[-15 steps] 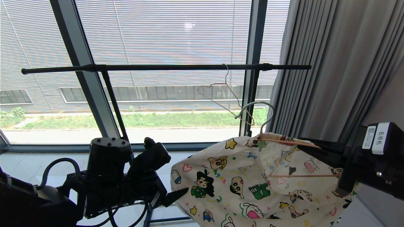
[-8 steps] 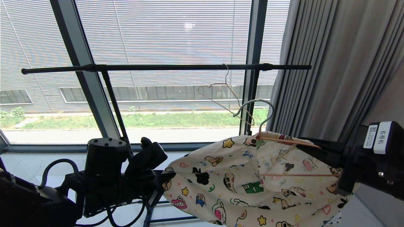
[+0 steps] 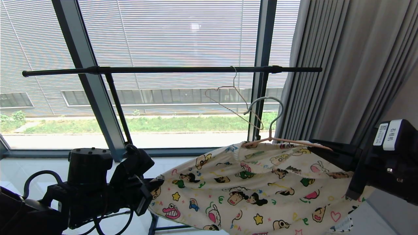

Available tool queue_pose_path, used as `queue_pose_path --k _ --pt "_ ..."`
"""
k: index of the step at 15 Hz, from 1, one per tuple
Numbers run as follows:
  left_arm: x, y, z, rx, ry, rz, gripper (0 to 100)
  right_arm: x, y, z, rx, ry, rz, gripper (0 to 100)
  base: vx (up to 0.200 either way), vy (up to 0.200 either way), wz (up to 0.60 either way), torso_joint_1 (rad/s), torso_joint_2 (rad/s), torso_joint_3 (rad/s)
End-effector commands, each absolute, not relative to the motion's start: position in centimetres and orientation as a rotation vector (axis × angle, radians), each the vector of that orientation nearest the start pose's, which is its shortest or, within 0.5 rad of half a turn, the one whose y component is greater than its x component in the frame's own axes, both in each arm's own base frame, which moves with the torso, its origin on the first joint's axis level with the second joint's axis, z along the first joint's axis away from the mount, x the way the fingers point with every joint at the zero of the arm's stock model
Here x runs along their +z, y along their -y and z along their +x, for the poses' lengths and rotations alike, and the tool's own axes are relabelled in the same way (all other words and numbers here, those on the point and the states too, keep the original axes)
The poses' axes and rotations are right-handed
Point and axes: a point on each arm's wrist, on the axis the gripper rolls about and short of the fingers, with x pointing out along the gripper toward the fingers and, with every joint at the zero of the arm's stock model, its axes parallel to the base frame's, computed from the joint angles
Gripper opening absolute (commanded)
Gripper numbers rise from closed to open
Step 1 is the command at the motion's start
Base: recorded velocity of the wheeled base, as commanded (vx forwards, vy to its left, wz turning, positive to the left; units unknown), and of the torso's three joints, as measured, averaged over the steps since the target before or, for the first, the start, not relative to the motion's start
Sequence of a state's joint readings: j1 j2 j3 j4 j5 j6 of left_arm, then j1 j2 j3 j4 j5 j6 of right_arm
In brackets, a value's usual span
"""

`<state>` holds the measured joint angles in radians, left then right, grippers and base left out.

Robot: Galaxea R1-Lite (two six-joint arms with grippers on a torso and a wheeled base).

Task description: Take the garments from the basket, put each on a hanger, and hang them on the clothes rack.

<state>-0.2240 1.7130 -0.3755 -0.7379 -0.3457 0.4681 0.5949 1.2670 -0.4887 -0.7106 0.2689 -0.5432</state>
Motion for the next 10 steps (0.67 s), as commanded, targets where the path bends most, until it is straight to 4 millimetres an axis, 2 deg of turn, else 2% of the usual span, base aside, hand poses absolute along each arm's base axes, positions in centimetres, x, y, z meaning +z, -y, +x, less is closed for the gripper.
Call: queue_pose_path --k 1,2,3,10 --pt "8.79 6.63 22.44 -0.710 -0.451 0.413 0 21.36 -11.18 15.47 0.851 0.167 -0.499 0 0.000 0.000 0.00 0.000 0.00 0.000" --pt "8.75 6.82 22.17 -0.719 -0.444 0.413 0 21.50 -11.20 15.56 0.836 0.160 -0.484 0 0.000 0.000 0.00 0.000 0.00 0.000" --pt "8.75 6.91 22.11 -0.723 -0.440 0.415 100 21.63 -11.23 15.59 0.827 0.160 -0.478 0 0.000 0.000 0.00 0.000 0.00 0.000" --pt "8.72 6.90 22.08 -0.722 -0.443 0.412 100 21.66 -11.21 15.56 0.826 0.160 -0.473 0 0.000 0.000 0.00 0.000 0.00 0.000"
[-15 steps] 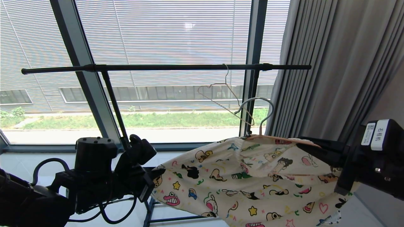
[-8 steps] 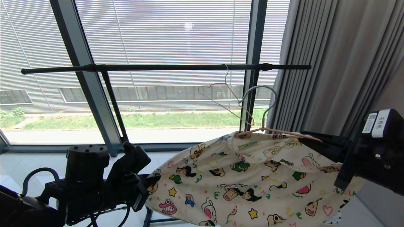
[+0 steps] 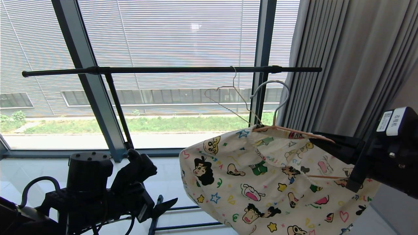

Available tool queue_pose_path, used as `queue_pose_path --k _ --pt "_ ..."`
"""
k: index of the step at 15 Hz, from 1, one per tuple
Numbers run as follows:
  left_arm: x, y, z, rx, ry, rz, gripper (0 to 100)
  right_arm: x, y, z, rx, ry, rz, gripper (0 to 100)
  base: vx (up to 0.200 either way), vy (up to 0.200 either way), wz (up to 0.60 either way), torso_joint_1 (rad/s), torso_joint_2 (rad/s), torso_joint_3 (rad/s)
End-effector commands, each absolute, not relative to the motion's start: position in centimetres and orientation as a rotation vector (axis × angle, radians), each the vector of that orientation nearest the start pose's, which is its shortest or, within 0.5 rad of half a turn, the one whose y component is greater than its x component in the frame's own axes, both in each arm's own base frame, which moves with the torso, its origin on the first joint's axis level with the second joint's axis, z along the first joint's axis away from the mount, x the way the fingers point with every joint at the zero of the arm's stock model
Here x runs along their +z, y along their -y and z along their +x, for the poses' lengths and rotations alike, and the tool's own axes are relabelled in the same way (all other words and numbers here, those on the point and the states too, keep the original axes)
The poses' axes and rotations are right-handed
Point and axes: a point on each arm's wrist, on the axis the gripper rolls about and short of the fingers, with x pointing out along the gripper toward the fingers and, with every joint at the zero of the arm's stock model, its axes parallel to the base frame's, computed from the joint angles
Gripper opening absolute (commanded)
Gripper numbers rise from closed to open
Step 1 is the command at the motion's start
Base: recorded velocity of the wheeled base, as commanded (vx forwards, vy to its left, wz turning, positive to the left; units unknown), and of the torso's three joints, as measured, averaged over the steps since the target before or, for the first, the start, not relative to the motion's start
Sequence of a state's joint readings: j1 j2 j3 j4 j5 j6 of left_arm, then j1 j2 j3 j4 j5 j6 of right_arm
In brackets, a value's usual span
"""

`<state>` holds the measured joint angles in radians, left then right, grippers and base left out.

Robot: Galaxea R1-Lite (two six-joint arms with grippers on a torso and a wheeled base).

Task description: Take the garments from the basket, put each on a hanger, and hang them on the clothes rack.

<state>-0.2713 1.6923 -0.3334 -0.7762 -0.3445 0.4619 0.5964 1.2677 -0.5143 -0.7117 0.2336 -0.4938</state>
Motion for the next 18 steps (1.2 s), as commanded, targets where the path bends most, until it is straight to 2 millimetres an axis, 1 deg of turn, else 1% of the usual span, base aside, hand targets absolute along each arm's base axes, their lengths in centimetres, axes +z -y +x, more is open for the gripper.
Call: queue_pose_path --k 1,3,5,6,7,9,11,14,16,18 --pt "8.7 6.5 22.2 -0.691 -0.449 0.413 100 21.4 -11.2 15.6 0.818 0.138 -0.466 0 0.000 0.000 0.00 0.000 0.00 0.000" --pt "9.0 5.6 22.4 -0.579 -0.455 0.430 100 19.9 -11.1 15.9 0.742 0.015 -0.404 0 0.000 0.000 0.00 0.000 0.00 0.000" --pt "9.7 5.2 22.5 -0.444 -0.455 0.417 100 18.1 -11.1 16.3 0.617 -0.132 -0.298 0 0.000 0.000 0.00 0.000 0.00 0.000" --pt "9.7 5.1 22.5 -0.416 -0.457 0.422 100 17.8 -11.2 16.5 0.593 -0.160 -0.273 0 0.000 0.000 0.00 0.000 0.00 0.000" --pt "10.0 4.9 22.5 -0.339 -0.451 0.437 100 17.0 -11.4 17.0 0.531 -0.219 -0.211 0 0.000 0.000 0.00 0.000 0.00 0.000" --pt "10.2 4.8 22.6 -0.260 -0.442 0.455 100 16.2 -11.8 17.7 0.503 -0.268 -0.184 0 0.000 0.000 0.00 0.000 0.00 0.000" --pt "10.4 4.7 22.7 -0.209 -0.426 0.463 100 15.6 -12.2 18.3 0.499 -0.298 -0.193 0 0.000 0.000 0.00 0.000 0.00 0.000" --pt "10.6 4.6 22.6 -0.192 -0.420 0.465 100 14.6 -12.7 19.5 0.422 -0.340 -0.215 0 0.000 0.000 0.00 0.000 0.00 0.000" --pt "10.6 4.7 22.7 -0.191 -0.418 0.467 100 14.5 -12.2 19.9 0.362 -0.355 -0.179 0 0.000 0.000 0.00 0.000 0.00 0.000" --pt "10.6 4.6 22.6 -0.191 -0.420 0.466 100 14.8 -12.2 20.0 0.347 -0.352 -0.128 0 0.000 0.000 0.00 0.000 0.00 0.000"
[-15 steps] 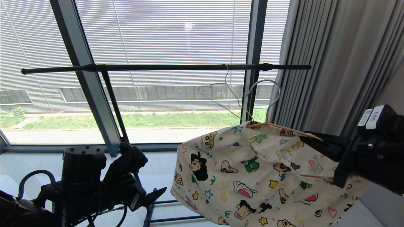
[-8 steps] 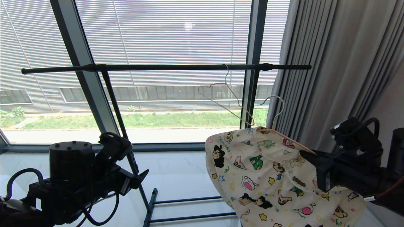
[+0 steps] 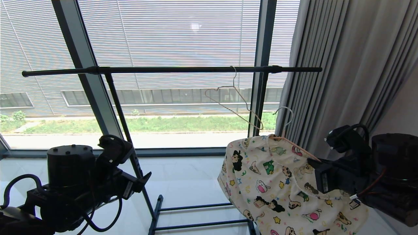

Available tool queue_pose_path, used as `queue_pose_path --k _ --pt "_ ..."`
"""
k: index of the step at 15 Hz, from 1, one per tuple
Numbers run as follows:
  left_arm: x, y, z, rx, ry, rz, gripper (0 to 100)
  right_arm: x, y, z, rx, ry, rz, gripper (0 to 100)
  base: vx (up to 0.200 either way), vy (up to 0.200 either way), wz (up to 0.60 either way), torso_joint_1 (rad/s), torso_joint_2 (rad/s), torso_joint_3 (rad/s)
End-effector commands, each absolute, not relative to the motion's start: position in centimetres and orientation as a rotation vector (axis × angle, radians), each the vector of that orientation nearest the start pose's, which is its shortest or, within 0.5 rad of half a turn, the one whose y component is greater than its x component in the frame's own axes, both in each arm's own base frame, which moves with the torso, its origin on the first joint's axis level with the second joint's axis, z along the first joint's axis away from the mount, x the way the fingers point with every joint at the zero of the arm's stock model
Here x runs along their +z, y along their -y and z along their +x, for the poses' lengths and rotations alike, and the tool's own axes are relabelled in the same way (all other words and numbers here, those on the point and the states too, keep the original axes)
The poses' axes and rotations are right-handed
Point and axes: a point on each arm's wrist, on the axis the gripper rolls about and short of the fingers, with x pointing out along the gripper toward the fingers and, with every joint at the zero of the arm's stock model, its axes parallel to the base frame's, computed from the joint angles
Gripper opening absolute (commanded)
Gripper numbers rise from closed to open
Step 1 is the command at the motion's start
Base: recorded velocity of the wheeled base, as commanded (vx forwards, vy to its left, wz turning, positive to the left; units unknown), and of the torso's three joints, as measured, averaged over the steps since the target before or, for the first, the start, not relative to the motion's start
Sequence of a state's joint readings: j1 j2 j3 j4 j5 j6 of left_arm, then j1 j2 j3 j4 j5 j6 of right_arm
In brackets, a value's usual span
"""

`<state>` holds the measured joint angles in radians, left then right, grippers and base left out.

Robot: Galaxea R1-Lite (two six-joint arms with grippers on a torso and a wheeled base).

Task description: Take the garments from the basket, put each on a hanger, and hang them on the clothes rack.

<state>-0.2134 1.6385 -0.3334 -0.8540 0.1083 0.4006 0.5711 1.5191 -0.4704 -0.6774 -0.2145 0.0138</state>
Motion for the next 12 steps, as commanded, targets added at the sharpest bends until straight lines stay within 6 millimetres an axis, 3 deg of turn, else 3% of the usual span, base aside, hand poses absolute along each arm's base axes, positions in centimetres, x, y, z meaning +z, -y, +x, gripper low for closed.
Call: queue_pose_path --k 1,2,12 --pt "10.59 4.65 22.63 -0.191 -0.420 0.467 100 15.04 -12.36 20.01 0.352 -0.342 -0.124 0 0.000 0.000 0.00 0.000 0.00 0.000" --pt "10.59 4.65 22.63 -0.191 -0.420 0.467 100 15.34 -12.55 20.10 0.357 -0.330 -0.120 0 0.000 0.000 0.00 0.000 0.00 0.000" --pt "10.66 4.71 22.58 -0.193 -0.416 0.467 100 15.78 -12.86 20.34 0.341 -0.311 -0.123 0 0.000 0.200 0.00 0.002 0.00 0.000"
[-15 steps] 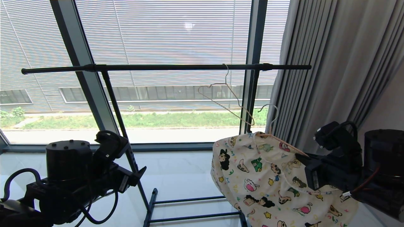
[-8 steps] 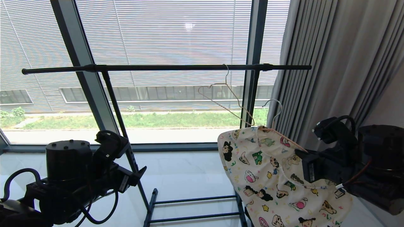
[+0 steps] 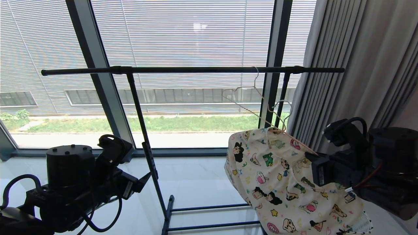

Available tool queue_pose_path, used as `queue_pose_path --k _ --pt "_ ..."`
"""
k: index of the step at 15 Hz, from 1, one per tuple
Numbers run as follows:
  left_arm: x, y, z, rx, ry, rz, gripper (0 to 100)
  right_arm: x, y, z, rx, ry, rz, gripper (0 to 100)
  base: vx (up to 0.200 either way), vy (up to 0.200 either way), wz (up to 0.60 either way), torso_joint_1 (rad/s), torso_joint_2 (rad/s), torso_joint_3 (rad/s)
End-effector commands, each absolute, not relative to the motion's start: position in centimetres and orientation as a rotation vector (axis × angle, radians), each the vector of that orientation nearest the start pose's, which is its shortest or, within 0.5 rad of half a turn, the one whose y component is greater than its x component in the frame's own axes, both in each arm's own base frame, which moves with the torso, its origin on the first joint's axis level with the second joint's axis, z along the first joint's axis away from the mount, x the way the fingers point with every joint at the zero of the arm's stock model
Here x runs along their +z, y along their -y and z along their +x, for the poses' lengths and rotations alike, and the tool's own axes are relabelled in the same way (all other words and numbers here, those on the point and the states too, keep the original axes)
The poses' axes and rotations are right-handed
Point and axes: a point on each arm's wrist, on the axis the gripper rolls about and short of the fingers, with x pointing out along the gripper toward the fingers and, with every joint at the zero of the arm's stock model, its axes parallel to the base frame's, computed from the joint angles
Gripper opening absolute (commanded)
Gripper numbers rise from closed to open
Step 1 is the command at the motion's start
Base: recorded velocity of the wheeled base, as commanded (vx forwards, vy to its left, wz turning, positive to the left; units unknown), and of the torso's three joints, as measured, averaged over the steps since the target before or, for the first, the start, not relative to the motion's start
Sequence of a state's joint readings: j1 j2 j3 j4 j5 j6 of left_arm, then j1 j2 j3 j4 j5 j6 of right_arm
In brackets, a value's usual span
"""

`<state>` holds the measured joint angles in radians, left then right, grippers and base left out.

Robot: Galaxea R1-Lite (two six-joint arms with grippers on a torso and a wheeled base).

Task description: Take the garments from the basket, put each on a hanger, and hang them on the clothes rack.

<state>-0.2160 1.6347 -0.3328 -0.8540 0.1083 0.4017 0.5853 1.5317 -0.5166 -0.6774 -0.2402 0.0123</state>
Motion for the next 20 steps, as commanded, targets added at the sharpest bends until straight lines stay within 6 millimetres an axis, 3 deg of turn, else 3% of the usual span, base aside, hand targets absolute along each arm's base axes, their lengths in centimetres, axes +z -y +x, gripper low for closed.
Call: queue_pose_path --k 1,9,20 --pt "10.7 4.7 22.6 -0.192 -0.416 0.467 100 15.8 -12.9 20.3 0.340 -0.311 -0.127 0 0.000 0.000 0.00 0.000 0.00 0.000" --pt "11.0 5.1 22.7 -0.200 -0.369 0.464 100 17.7 -14.1 22.4 0.278 -0.240 -0.108 0 0.000 0.000 0.00 0.000 0.00 0.000" --pt "11.1 5.6 22.5 -0.221 -0.361 0.467 100 19.4 -15.5 22.4 0.325 -0.172 -0.130 0 0.200 0.000 0.00 0.003 0.00 0.002"
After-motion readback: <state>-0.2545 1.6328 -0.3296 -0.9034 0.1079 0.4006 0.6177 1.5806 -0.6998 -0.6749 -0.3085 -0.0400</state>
